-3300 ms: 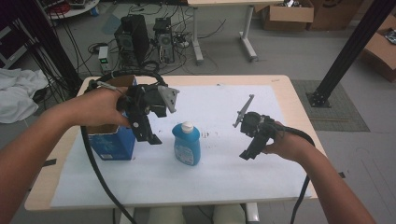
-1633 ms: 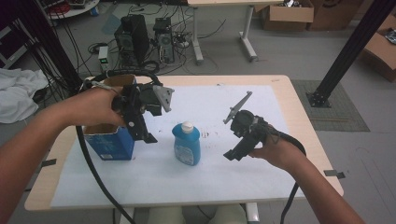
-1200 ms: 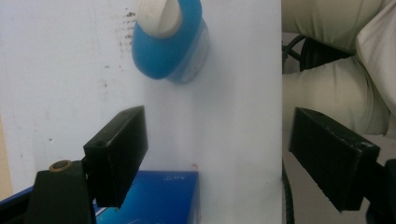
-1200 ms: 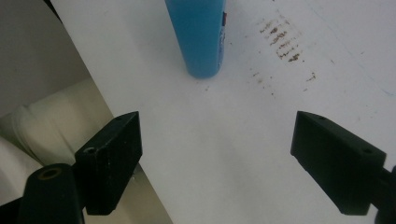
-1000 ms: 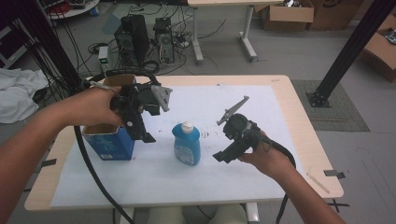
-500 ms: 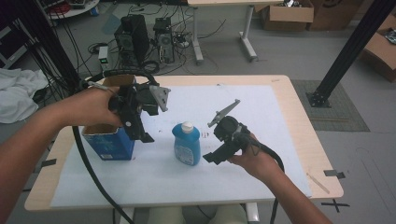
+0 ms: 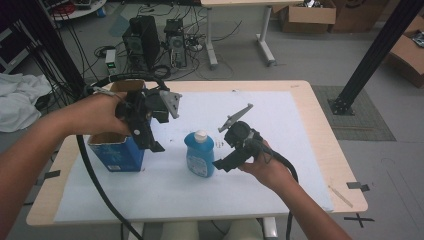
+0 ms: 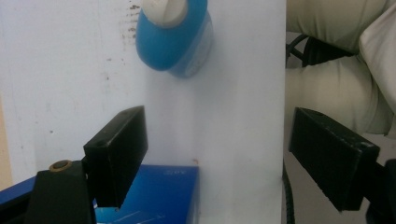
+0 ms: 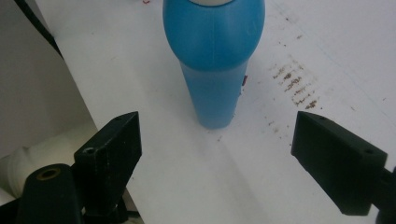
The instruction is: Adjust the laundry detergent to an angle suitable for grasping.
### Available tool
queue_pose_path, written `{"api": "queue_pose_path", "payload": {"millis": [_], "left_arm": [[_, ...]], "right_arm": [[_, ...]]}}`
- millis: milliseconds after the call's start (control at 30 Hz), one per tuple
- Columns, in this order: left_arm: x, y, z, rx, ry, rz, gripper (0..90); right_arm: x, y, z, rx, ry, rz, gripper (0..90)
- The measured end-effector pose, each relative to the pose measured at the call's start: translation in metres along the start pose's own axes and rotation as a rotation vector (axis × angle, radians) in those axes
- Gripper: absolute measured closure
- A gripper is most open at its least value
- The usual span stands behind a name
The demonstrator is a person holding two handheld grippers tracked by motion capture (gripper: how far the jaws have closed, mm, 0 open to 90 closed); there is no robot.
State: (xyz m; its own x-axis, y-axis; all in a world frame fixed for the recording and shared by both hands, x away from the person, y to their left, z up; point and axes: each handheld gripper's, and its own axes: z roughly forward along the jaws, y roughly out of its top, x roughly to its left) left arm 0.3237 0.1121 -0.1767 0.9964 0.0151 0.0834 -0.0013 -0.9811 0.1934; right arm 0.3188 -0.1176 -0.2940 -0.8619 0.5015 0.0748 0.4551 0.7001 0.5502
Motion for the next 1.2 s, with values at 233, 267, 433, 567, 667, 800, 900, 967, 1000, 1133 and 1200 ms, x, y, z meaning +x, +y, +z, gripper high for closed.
{"api": "queue_pose_path", "payload": {"millis": [233,267,433,567,667,800,900,967,1000,1133,1200], "left_arm": [[-0.001,0.003,0.002,0.009,-0.007,-0.001,20.4],[-0.001,0.004,0.003,0.011,-0.007,-0.001,20.4],[0.0,0.004,0.004,0.008,-0.006,-0.002,20.4],[0.0,0.004,0.004,0.01,-0.004,0.001,20.4],[0.001,0.003,0.004,0.012,-0.003,0.002,20.4],[0.0,0.002,0.004,0.013,-0.008,-0.005,20.5],[0.001,0.001,0.004,0.015,-0.008,-0.007,20.5],[0.0,-0.001,0.004,0.013,-0.007,-0.01,20.4],[0.001,-0.001,0.004,0.013,-0.006,-0.006,20.5],[0.001,-0.003,0.005,0.012,-0.009,-0.014,20.5],[0.001,-0.003,0.005,0.01,-0.003,-0.008,20.5]], "right_arm": [[-0.002,0.001,0.011,-0.029,-0.007,0.011,16.0],[-0.003,0.001,0.015,-0.046,-0.004,0.014,16.1],[-0.002,0.003,0.021,-0.071,-0.004,0.015,16.0],[0.0,0.004,0.032,-0.087,-0.002,0.016,16.0],[0.002,0.004,0.038,-0.106,0.003,0.023,16.1],[0.004,0.004,0.048,-0.118,0.003,0.018,17.0],[0.005,0.005,0.055,-0.126,-0.005,0.02,17.1],[0.006,0.005,0.058,-0.143,-0.007,0.024,17.4],[0.006,0.005,0.059,-0.147,-0.013,0.022,17.3],[0.008,0.006,0.065,-0.162,-0.022,0.031,17.2],[0.008,0.007,0.067,-0.169,-0.031,0.031,17.2]]}}
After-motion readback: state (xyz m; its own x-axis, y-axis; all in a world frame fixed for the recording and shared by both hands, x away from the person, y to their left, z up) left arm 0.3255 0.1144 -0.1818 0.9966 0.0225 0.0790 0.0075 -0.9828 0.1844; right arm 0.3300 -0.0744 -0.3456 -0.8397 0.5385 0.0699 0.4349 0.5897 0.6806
